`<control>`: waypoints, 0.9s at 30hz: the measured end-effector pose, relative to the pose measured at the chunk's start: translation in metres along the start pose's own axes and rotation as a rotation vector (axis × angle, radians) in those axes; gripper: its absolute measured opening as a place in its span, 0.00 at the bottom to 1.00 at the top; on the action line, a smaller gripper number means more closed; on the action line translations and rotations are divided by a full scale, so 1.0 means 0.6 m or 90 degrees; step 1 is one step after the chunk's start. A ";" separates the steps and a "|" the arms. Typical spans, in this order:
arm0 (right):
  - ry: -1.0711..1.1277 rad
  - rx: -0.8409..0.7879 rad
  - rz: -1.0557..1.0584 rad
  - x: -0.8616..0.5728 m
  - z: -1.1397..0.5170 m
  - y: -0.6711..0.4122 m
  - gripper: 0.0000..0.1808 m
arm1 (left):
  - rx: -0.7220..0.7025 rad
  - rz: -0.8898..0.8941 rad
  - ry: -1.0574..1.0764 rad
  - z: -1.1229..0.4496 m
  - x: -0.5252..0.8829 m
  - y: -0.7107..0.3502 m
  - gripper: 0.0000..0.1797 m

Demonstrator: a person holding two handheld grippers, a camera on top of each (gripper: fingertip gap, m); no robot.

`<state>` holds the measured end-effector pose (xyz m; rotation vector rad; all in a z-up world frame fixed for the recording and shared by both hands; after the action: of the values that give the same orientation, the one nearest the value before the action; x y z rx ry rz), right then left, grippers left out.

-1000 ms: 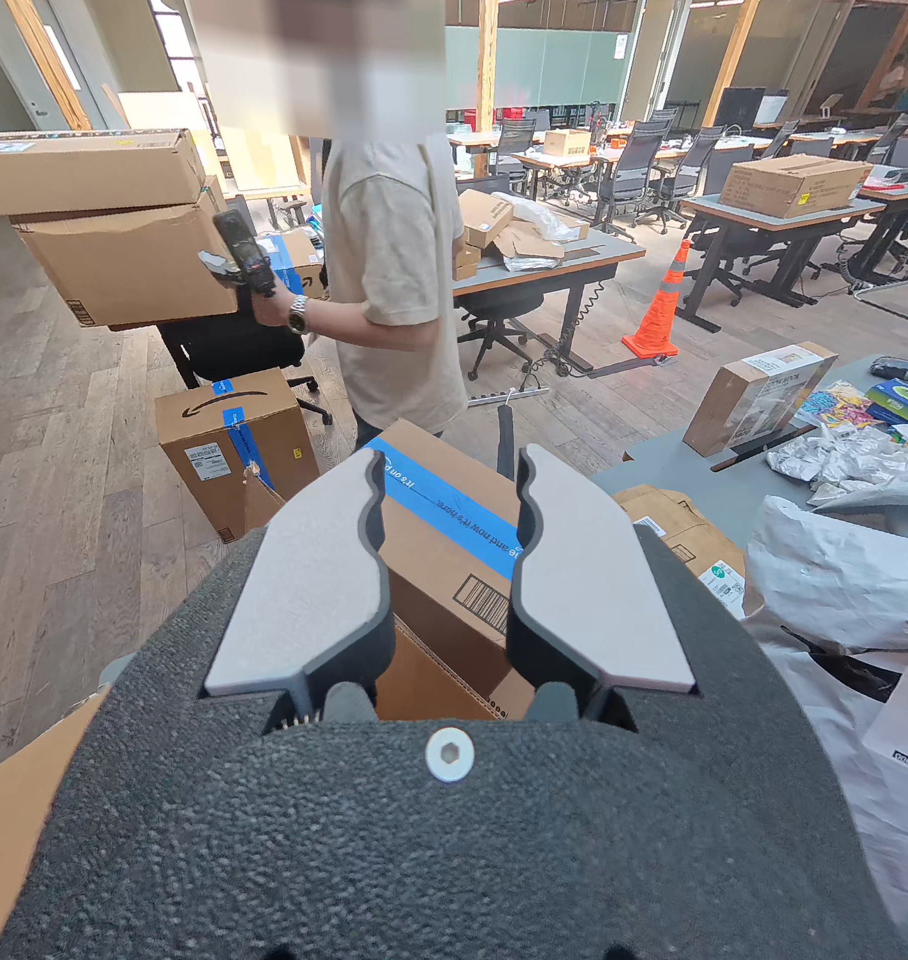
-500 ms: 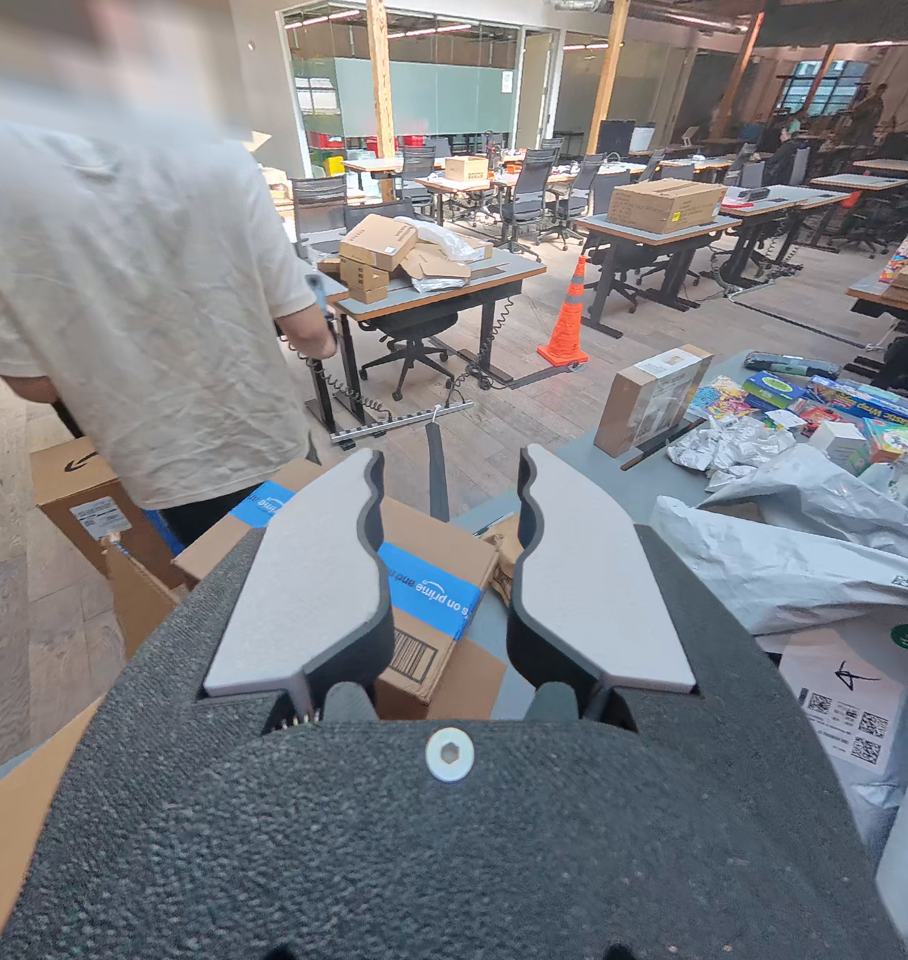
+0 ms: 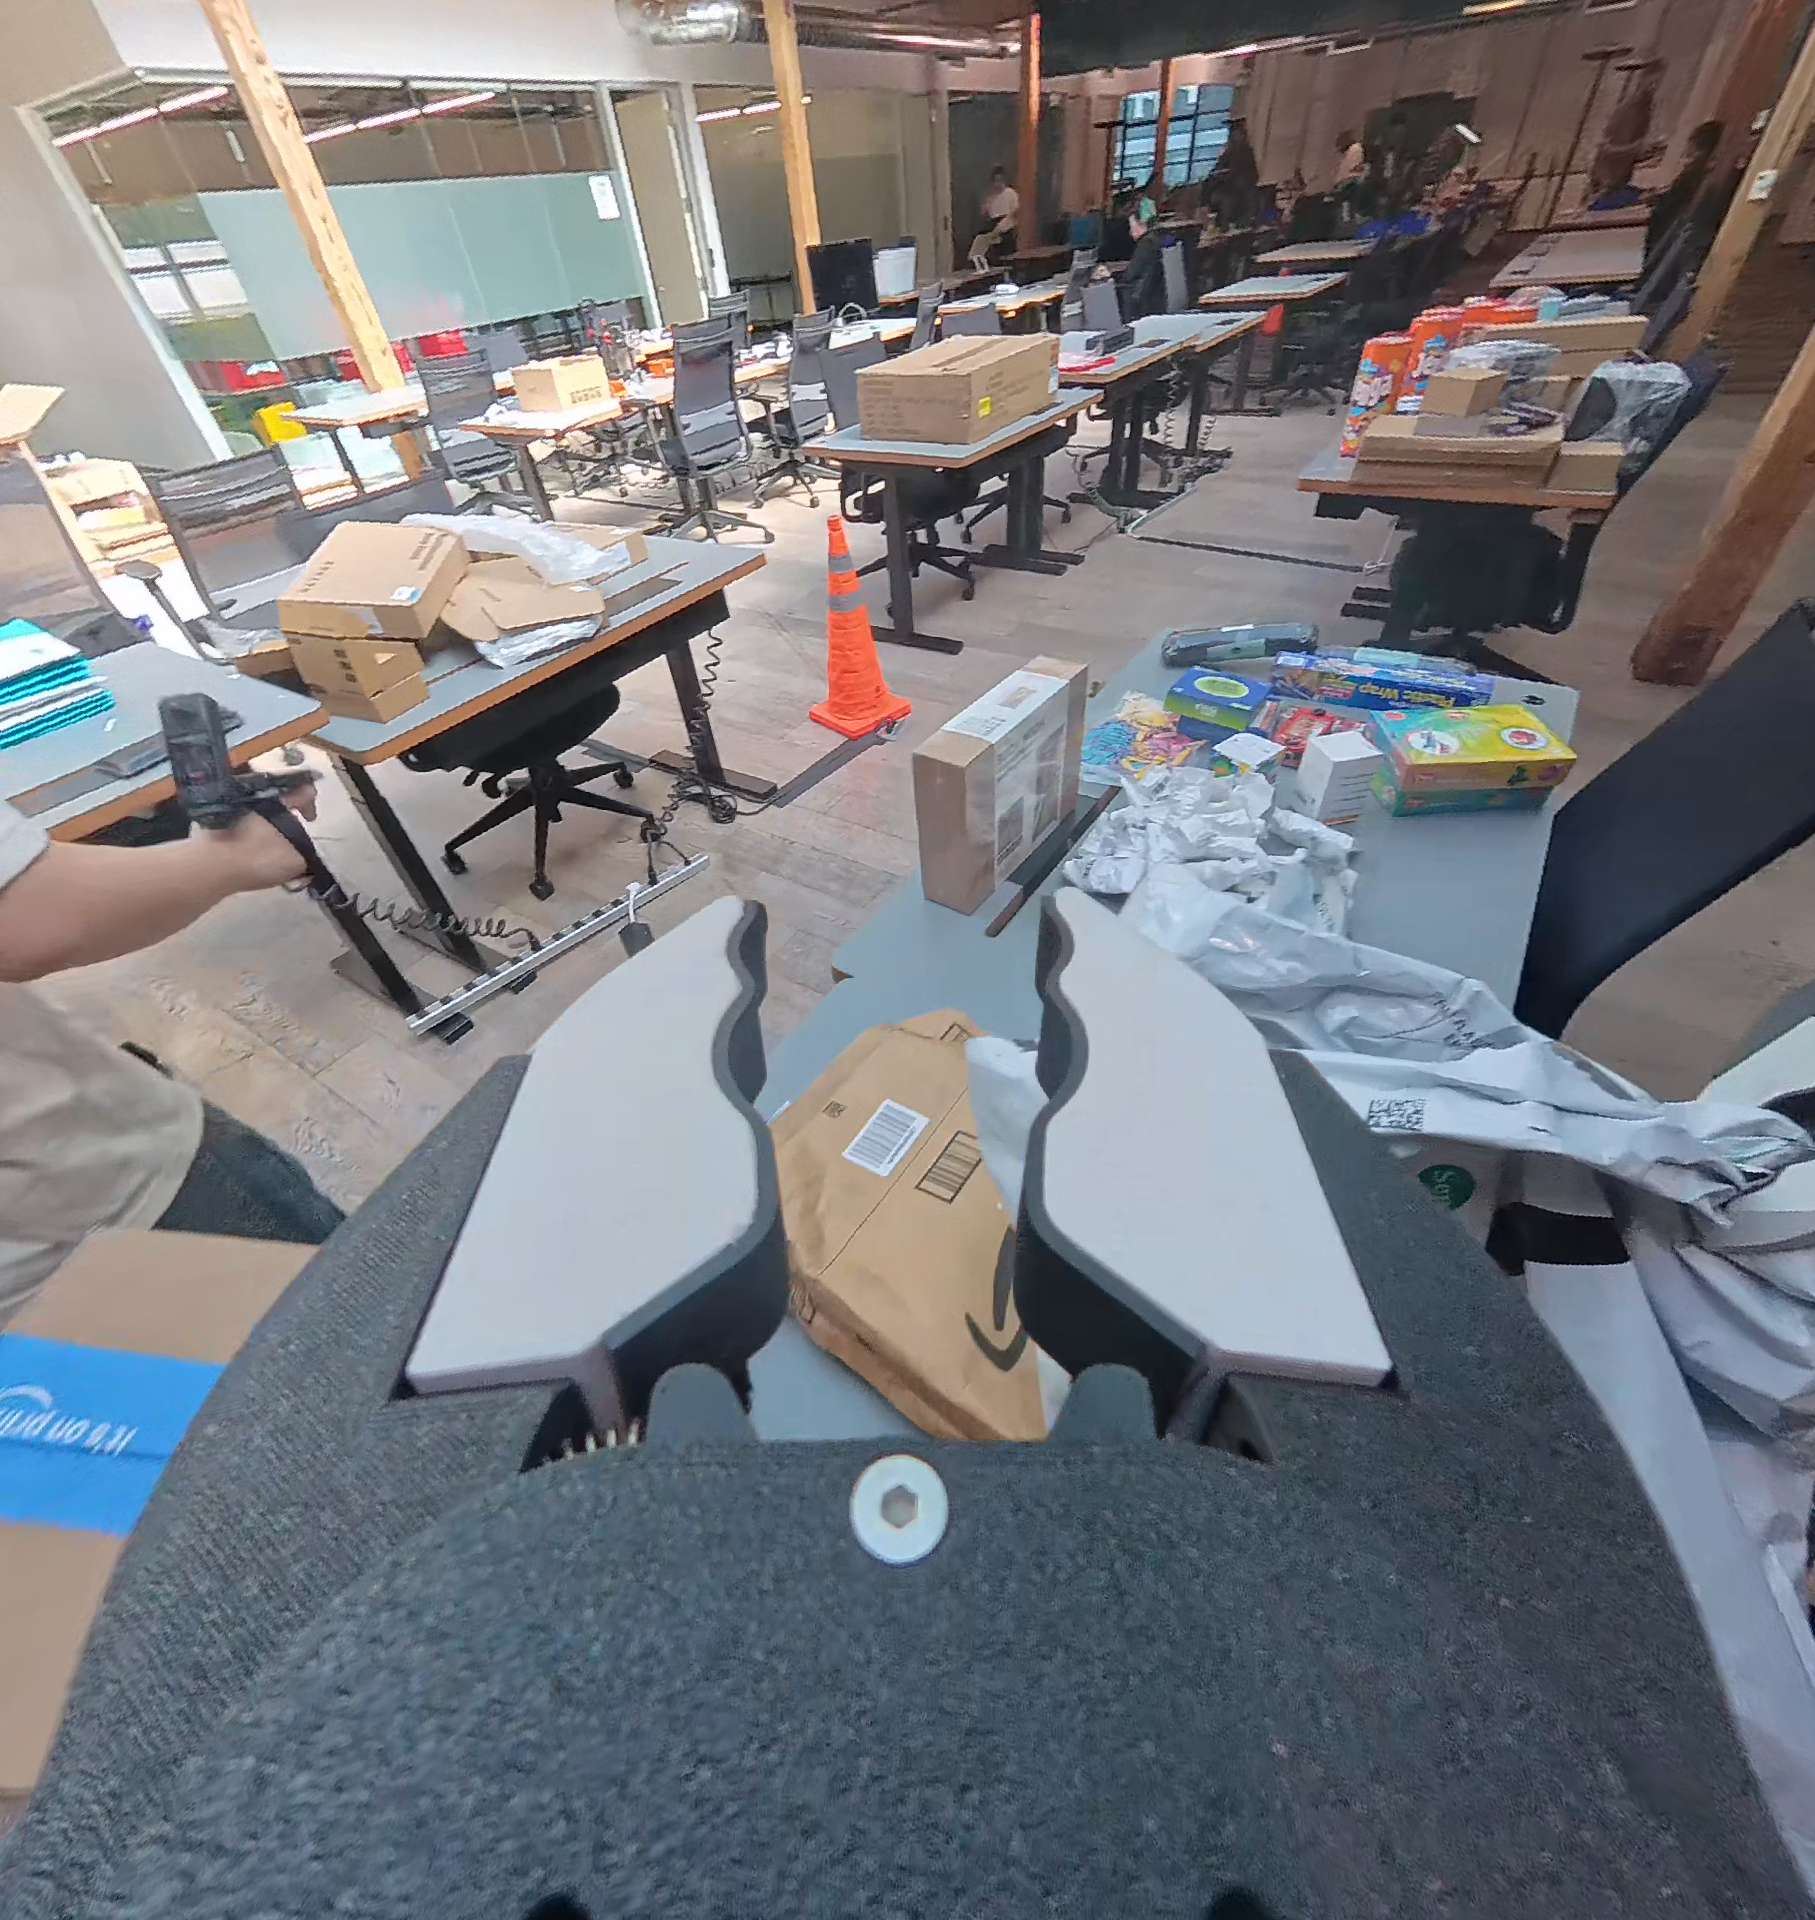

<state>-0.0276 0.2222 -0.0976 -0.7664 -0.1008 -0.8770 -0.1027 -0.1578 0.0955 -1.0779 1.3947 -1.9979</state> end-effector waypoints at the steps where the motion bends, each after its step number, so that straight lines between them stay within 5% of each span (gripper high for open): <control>1: -0.005 0.001 0.001 -0.005 0.000 -0.002 0.09 | -0.009 -0.004 0.015 -0.014 -0.013 -0.008 0.28; 27: -0.082 -0.005 -0.007 -0.120 -0.003 -0.032 0.09 | -0.084 -0.066 0.206 -0.221 -0.186 -0.118 0.29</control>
<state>-0.0890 0.2609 -0.1152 -0.8296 -0.2163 -0.8384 -0.1421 0.0254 0.1010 -0.9266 1.6850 -2.2587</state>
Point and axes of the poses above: each gripper's, where its closed fingertips meet, z back along the fingers, y out of its underside, x = y × z across the jaws, the point moved 9 cm from there along z, back along the fingers, and after that the axes turned 15 degrees about -z, right-handed, at the moved point
